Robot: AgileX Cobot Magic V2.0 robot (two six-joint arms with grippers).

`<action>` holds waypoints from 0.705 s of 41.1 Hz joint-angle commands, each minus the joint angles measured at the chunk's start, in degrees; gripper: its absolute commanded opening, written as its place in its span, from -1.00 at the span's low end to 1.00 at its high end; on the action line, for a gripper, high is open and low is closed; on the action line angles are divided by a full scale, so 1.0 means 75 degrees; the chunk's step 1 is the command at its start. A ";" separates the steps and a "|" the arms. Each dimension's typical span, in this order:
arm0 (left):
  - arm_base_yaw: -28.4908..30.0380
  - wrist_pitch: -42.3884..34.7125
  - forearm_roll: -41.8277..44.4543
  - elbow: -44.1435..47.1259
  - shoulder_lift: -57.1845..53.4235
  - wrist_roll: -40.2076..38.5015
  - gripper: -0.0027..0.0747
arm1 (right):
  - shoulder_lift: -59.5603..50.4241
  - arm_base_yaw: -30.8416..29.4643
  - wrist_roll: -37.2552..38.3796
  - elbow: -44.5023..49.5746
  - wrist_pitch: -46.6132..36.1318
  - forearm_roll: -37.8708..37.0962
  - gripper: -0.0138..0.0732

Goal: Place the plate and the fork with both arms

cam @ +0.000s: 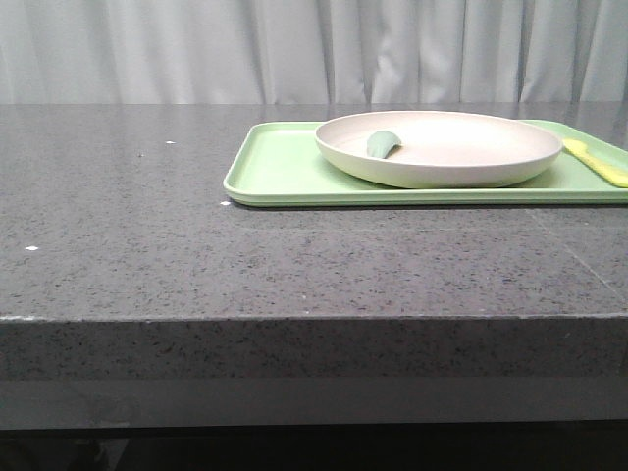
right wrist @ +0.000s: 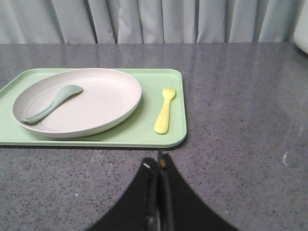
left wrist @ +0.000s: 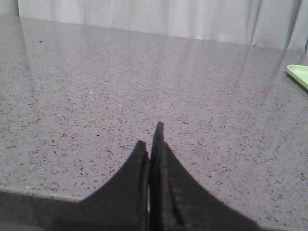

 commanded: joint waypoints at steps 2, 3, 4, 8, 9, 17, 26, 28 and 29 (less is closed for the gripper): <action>-0.0003 -0.0589 -0.0066 0.0023 -0.0149 -0.0069 -0.98 | 0.0033 -0.0035 -0.0170 -0.0076 -0.0685 -0.0129 -0.84; -0.0003 -0.0589 -0.0066 0.0023 -0.0149 -0.0069 -0.98 | -0.0003 -0.0071 -0.0250 -0.0001 -0.0752 -0.0129 -0.84; -0.0003 -0.0589 -0.0066 0.0023 -0.0149 -0.0069 -0.98 | -0.0047 -0.0118 -0.0361 0.0074 -0.0814 -0.0107 -0.84; -0.0003 -0.0589 -0.0066 0.0023 -0.0149 -0.0069 -0.98 | -0.0273 -0.0319 -0.0704 0.0561 -0.1148 0.0146 -0.84; -0.0003 -0.0589 -0.0066 0.0023 -0.0149 -0.0069 -0.98 | -0.0352 -0.0364 -0.0744 0.0685 -0.1210 0.0195 -0.84; -0.0003 -0.0589 -0.0066 0.0023 -0.0149 -0.0069 -0.98 | -0.1269 -0.0590 -0.0763 0.1951 -0.1794 0.0736 -0.84; -0.0003 -0.0589 -0.0066 0.0023 -0.0149 -0.0069 -0.98 | -0.1293 -0.0590 -0.0763 0.2960 -0.2539 0.0751 -0.84; -0.0003 -0.0589 -0.0066 0.0023 -0.0149 -0.0069 -0.98 | -0.1293 -0.0583 -0.0756 0.3115 -0.2663 0.0751 -0.84; -0.0003 -0.0589 -0.0066 0.0023 -0.0149 -0.0069 -0.98 | -0.1293 -0.0583 -0.0756 0.3092 -0.2462 0.0751 -0.84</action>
